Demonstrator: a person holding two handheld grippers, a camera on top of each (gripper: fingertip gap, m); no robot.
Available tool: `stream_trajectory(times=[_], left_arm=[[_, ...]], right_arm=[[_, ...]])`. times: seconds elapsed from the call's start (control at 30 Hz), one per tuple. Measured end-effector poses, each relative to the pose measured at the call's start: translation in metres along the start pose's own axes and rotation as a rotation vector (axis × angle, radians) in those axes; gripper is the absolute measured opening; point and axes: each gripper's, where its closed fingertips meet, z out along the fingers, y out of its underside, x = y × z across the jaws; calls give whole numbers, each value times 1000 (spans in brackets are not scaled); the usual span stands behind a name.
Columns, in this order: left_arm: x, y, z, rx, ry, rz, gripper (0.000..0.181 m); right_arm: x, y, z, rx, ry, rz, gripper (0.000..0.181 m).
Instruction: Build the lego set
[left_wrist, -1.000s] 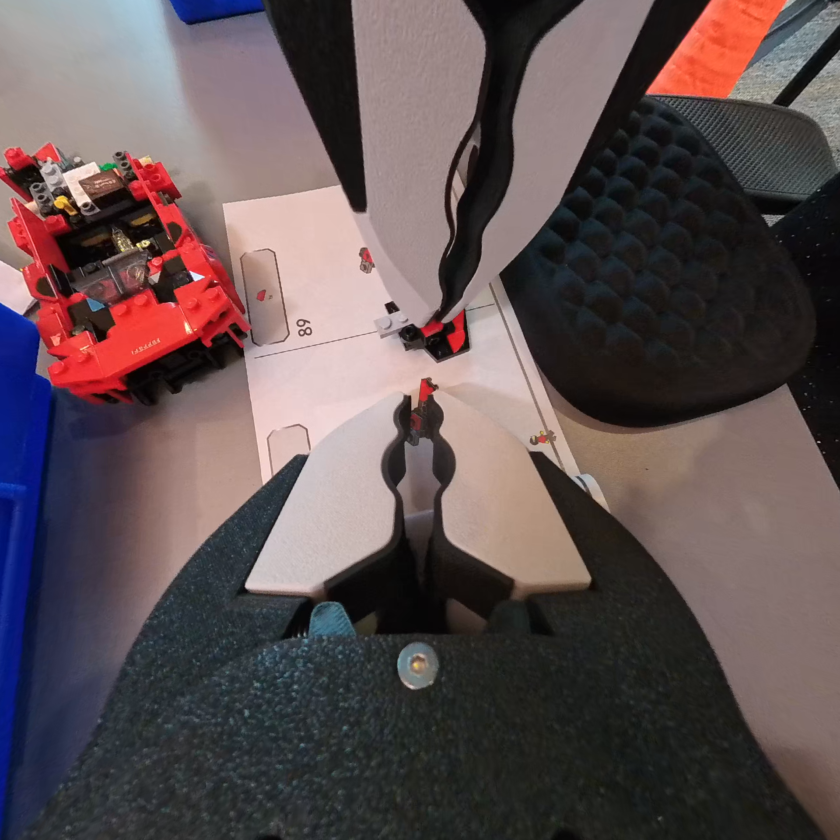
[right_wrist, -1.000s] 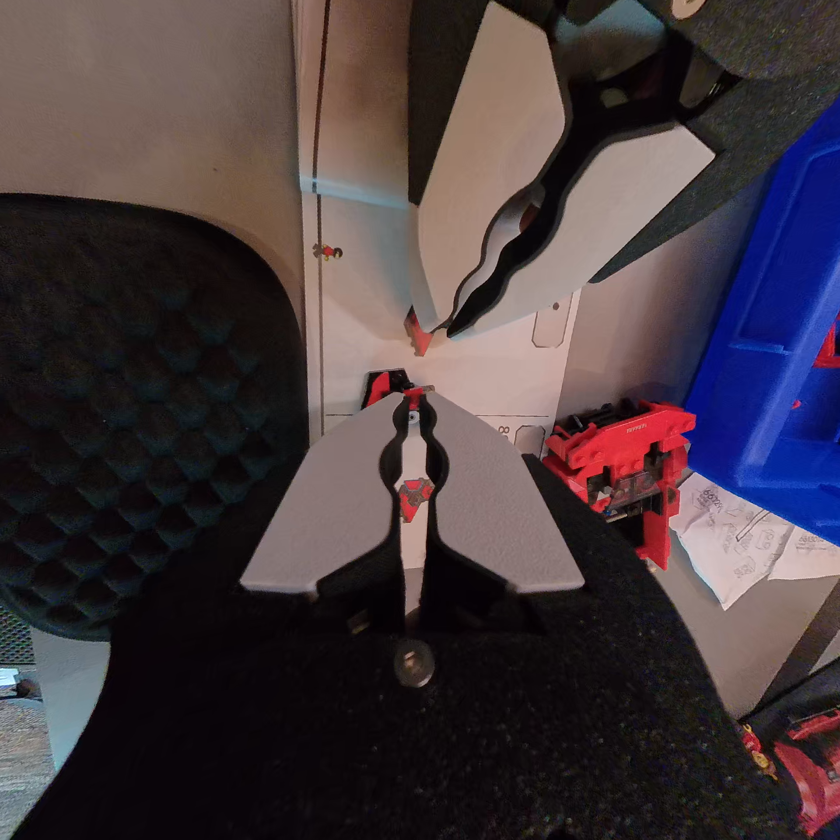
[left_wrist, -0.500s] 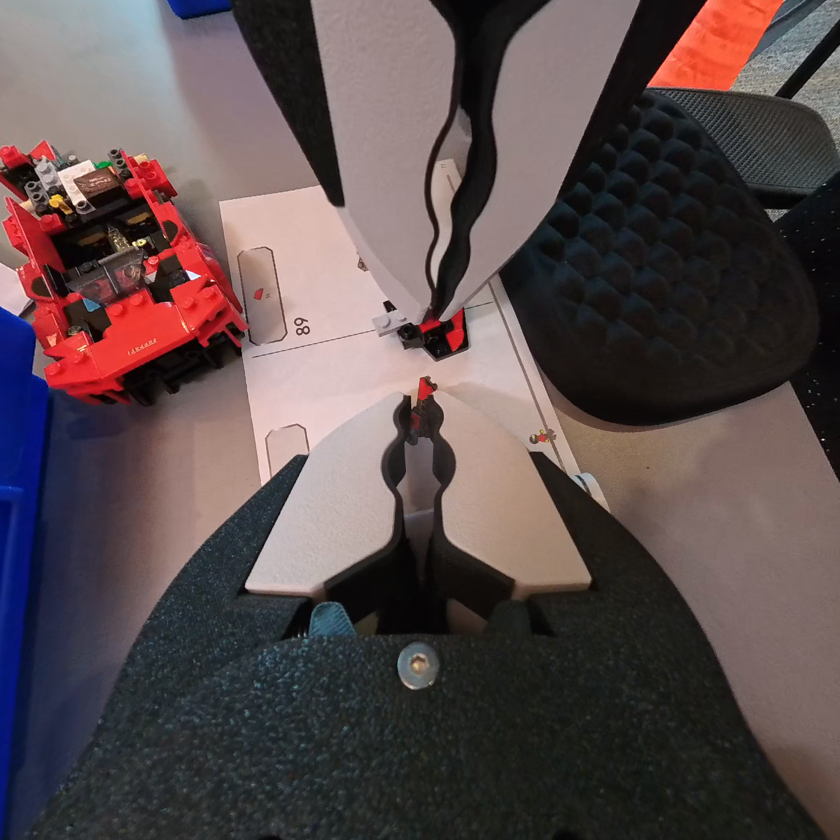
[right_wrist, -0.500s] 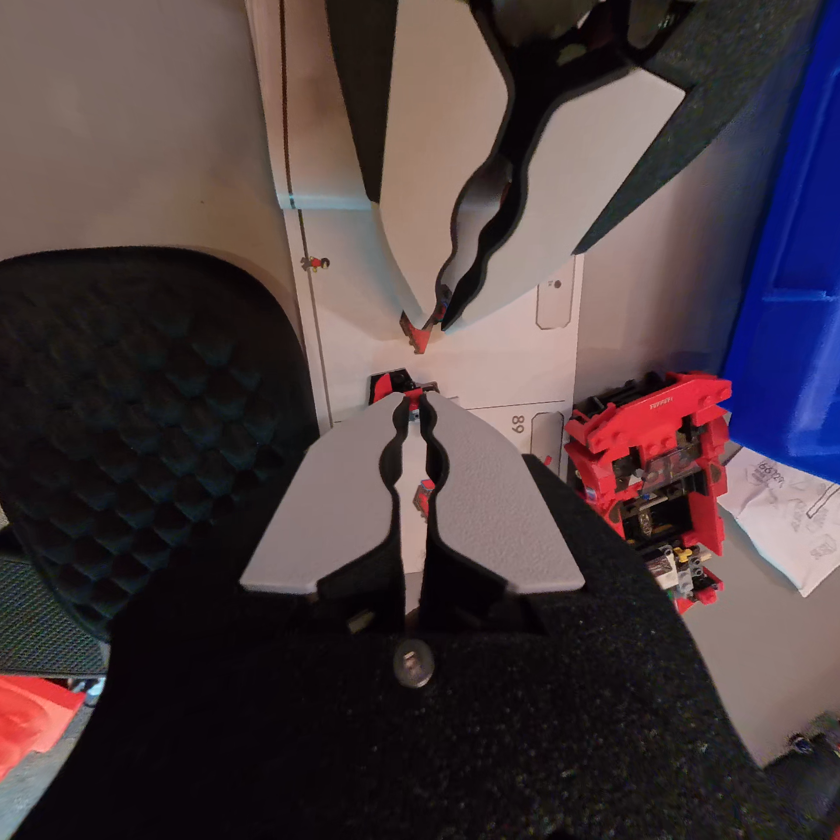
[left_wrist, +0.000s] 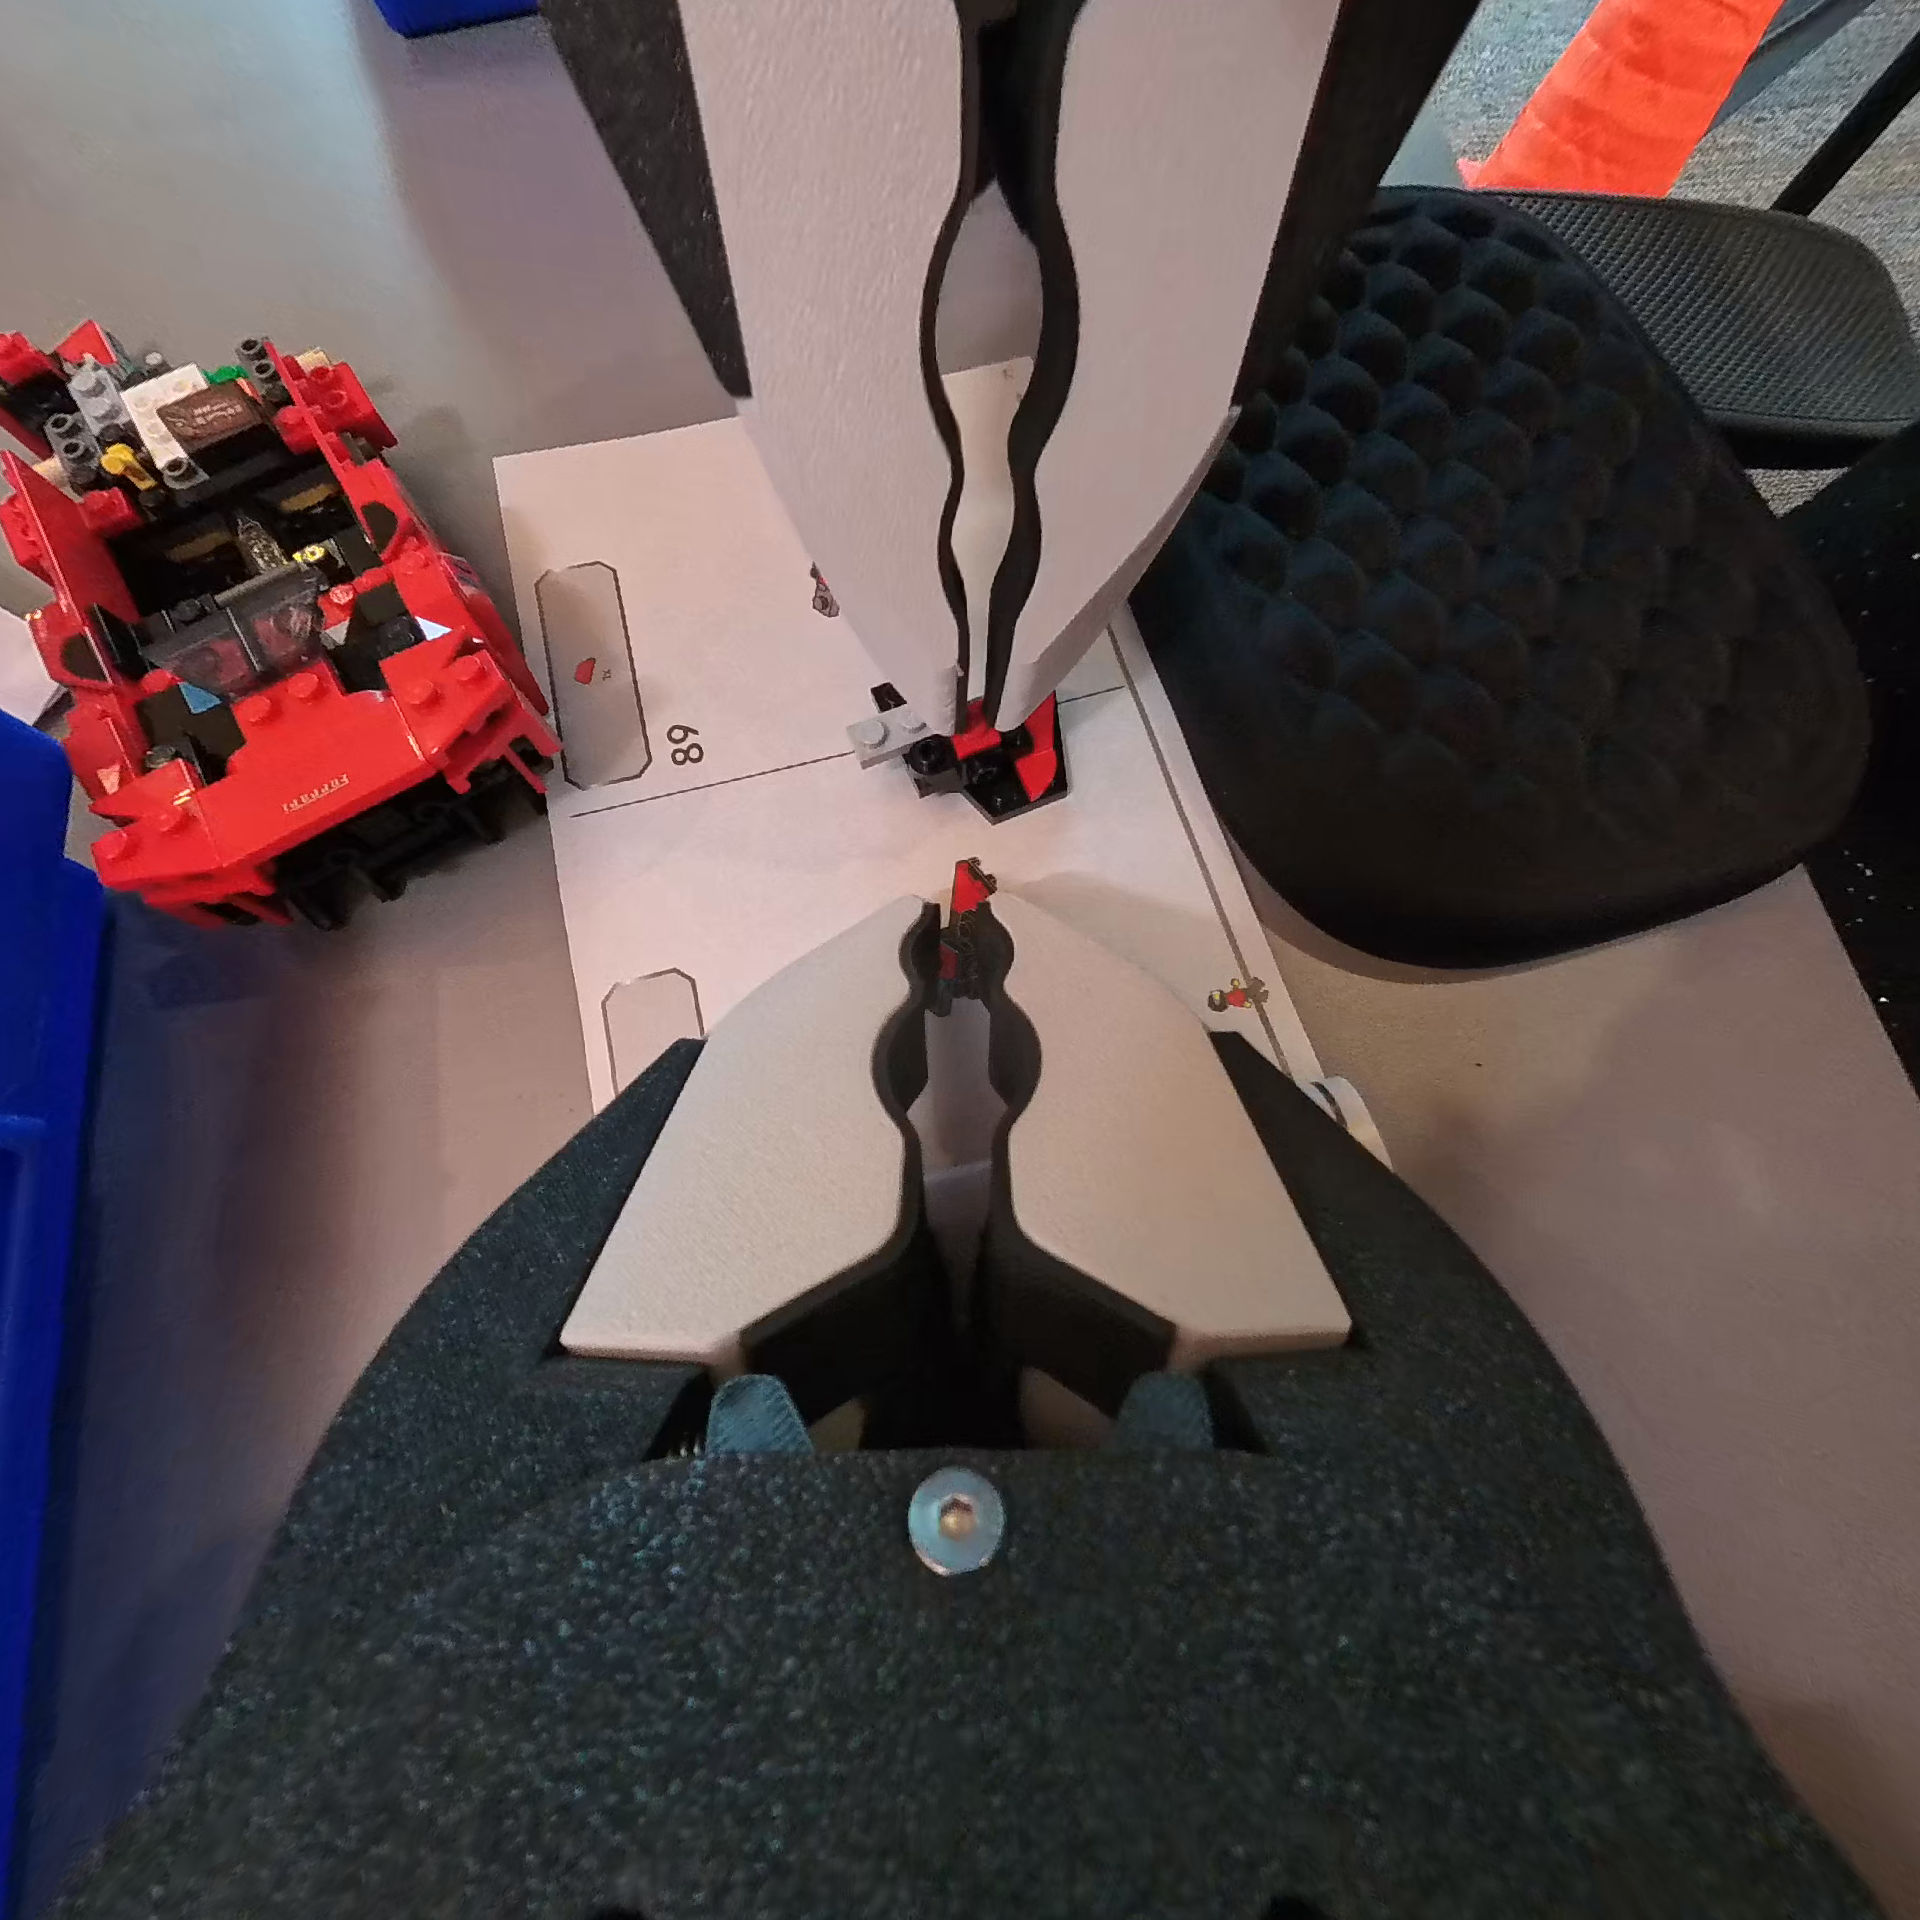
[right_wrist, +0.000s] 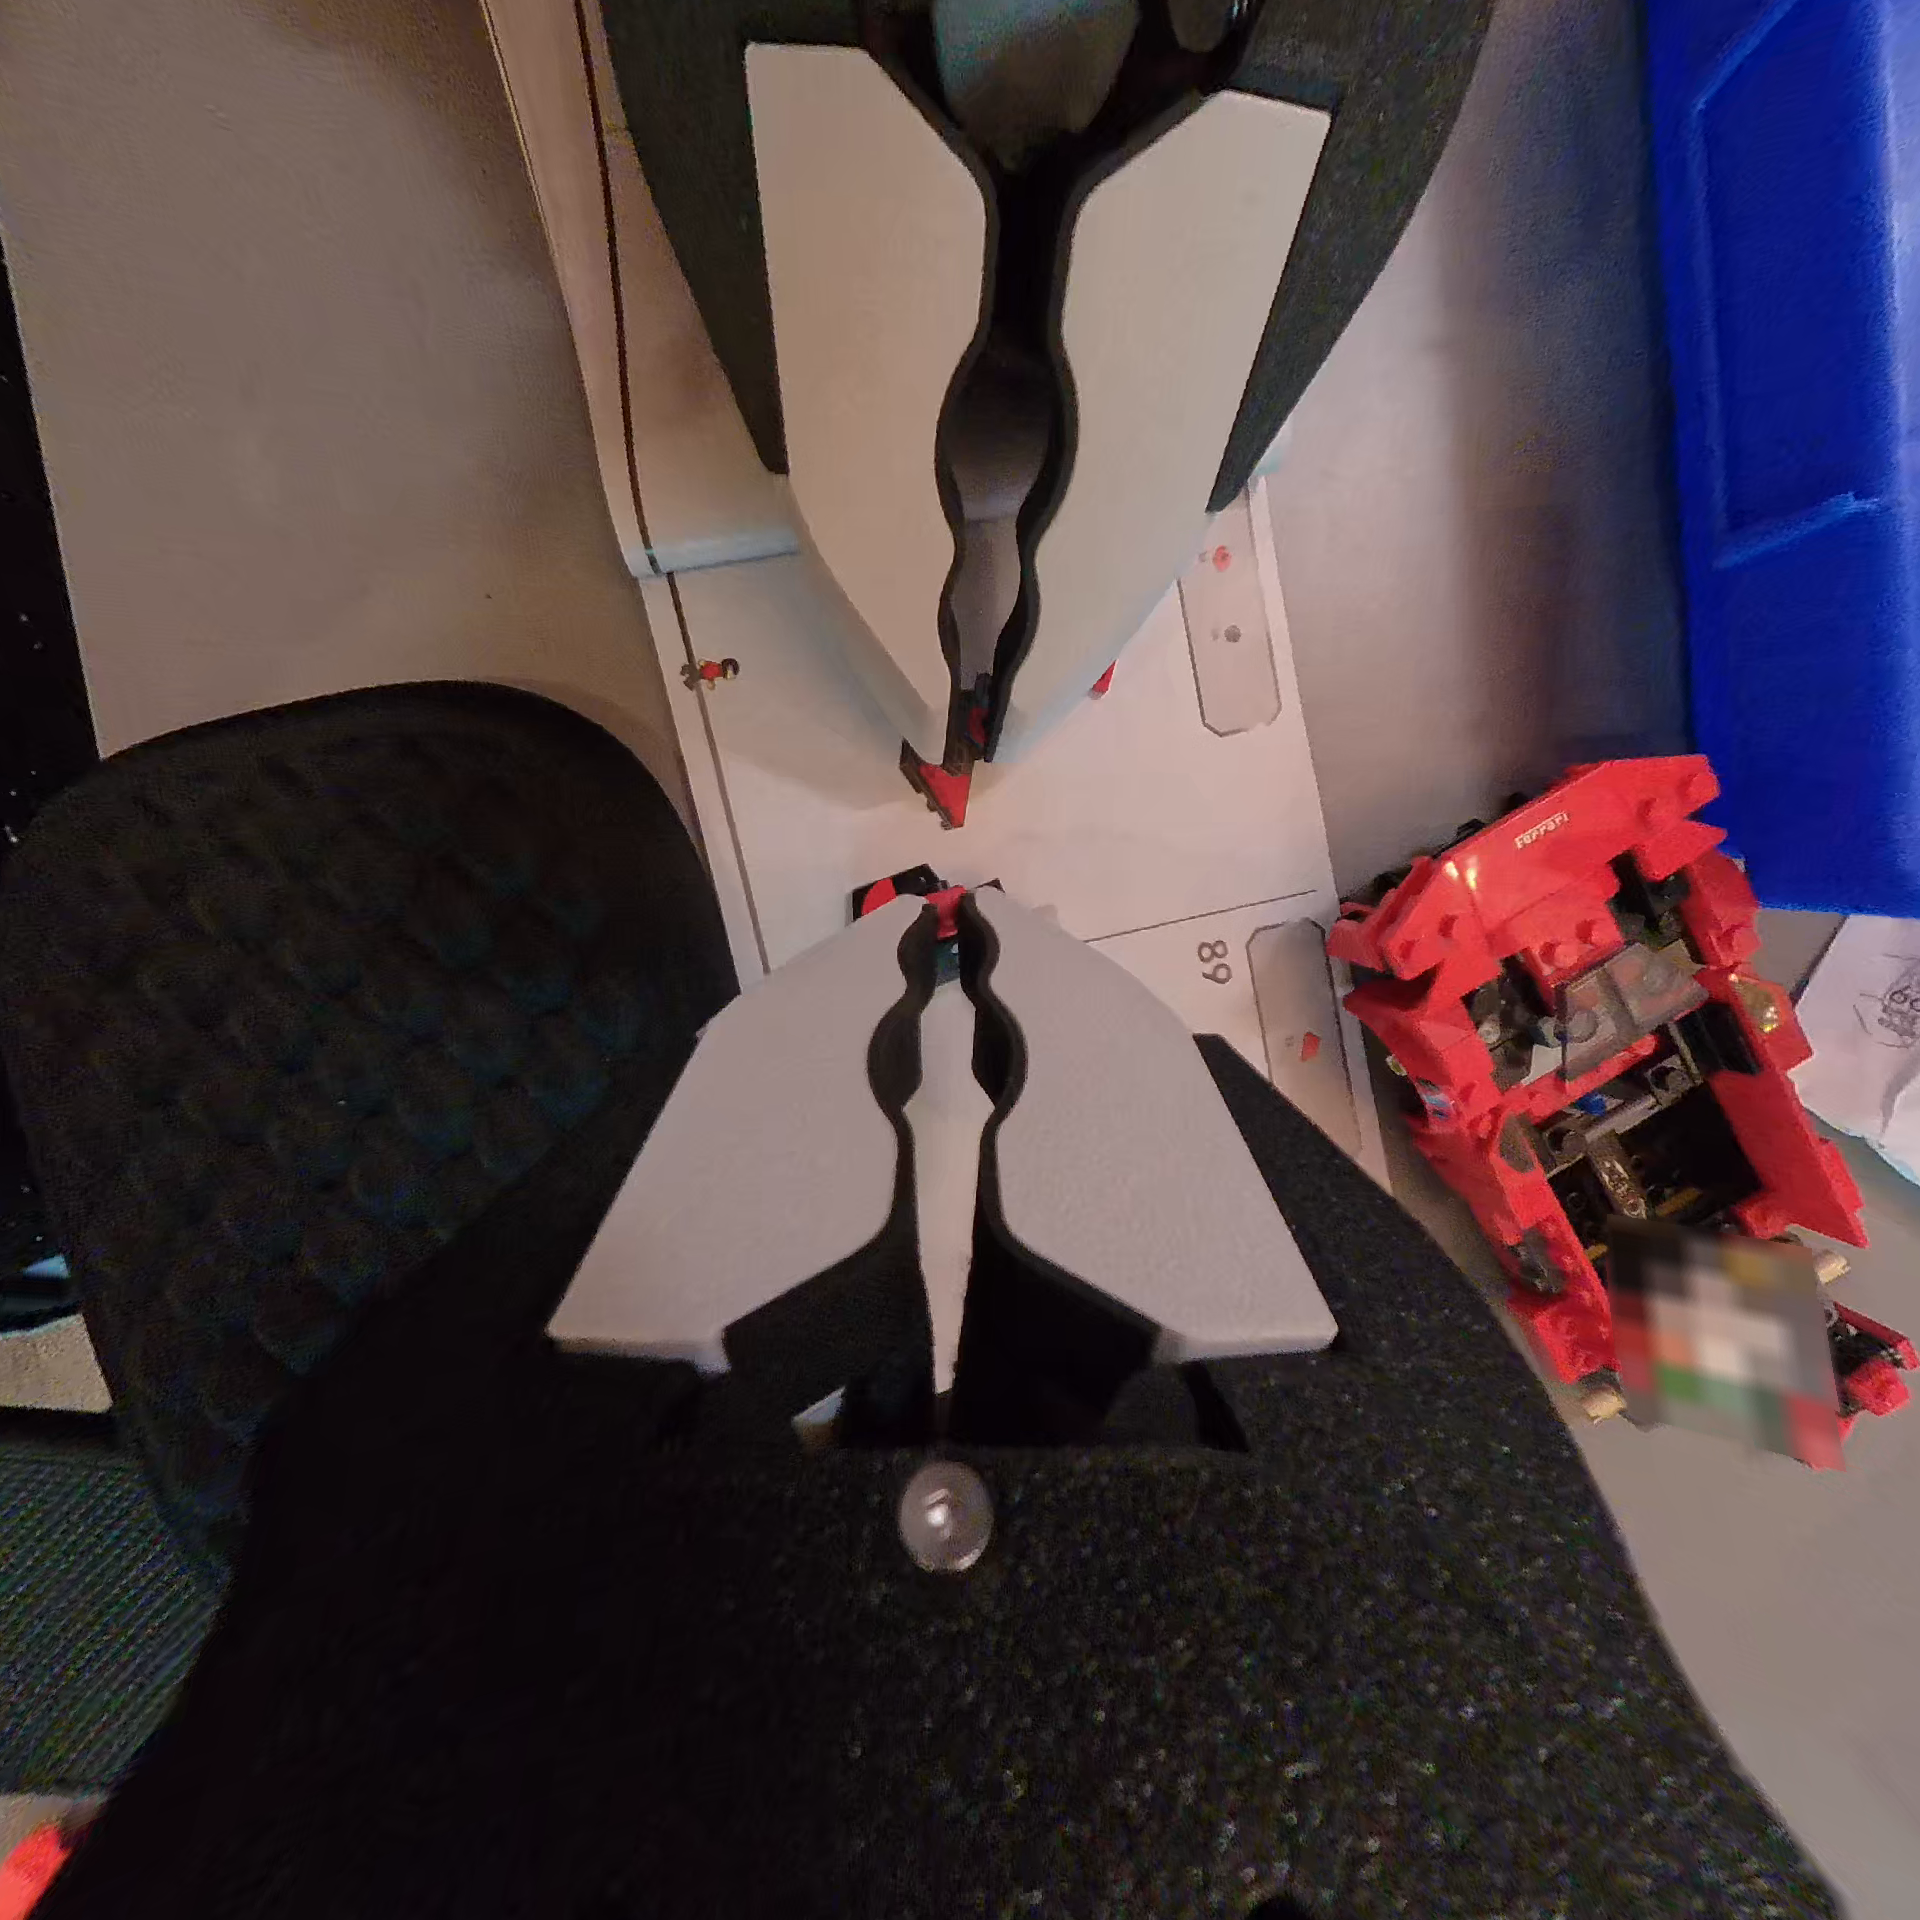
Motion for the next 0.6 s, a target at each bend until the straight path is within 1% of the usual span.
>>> stream_trajectory(times=[0.2,0.43,0.5,0.53,0.6], left_arm=[[0,1,1,-8,2,-4,5],[0,1,1,-11,0,-4,5],[-1,0,1,-2,-10,-3,4],[-3,-4,0,20,-26,2,4],[-5,-21,-4,126,-57,50,4]], right_arm=[[0,0,0,30,23,-1,5],[0,0,0,125,15,72,5],[0,0,0,133,20,65,5],[0,0,0,139,19,64,5],[0,-1,0,164,20,73,5]])
